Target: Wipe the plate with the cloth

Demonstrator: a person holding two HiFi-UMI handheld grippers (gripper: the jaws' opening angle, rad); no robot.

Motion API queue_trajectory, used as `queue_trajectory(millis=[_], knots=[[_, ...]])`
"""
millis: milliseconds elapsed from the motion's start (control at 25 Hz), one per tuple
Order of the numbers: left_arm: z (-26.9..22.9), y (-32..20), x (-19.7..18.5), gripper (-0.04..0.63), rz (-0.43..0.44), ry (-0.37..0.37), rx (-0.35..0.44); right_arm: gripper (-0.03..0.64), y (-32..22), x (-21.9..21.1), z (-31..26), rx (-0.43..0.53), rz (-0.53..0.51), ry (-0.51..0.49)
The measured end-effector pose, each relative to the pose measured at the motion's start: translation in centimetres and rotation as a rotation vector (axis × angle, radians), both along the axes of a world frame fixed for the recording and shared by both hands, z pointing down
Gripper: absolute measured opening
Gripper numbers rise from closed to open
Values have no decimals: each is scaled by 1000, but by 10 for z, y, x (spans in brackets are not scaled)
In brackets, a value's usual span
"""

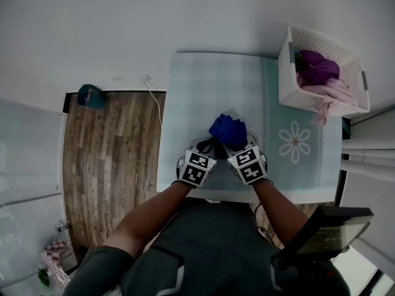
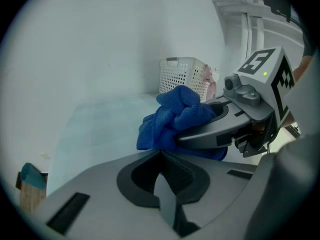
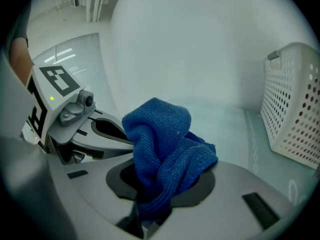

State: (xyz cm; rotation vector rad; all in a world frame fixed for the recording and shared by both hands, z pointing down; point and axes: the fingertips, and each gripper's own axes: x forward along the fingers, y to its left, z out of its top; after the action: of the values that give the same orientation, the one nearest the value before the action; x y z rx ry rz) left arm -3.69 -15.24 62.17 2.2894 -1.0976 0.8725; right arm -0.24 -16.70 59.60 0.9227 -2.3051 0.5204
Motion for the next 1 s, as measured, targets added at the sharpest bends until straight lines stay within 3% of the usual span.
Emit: queue_trajectory(millis=[320, 840, 1000], knots=[[-14, -3, 8, 11, 2, 47, 11, 121, -4, 37, -2, 17, 108, 2], [-9, 0, 2, 11, -12, 46, -5, 121, 0, 114, -7, 31, 346, 55], [-16, 0, -6, 11, -47, 78, -1, 121, 5, 98, -33, 68, 340, 6]])
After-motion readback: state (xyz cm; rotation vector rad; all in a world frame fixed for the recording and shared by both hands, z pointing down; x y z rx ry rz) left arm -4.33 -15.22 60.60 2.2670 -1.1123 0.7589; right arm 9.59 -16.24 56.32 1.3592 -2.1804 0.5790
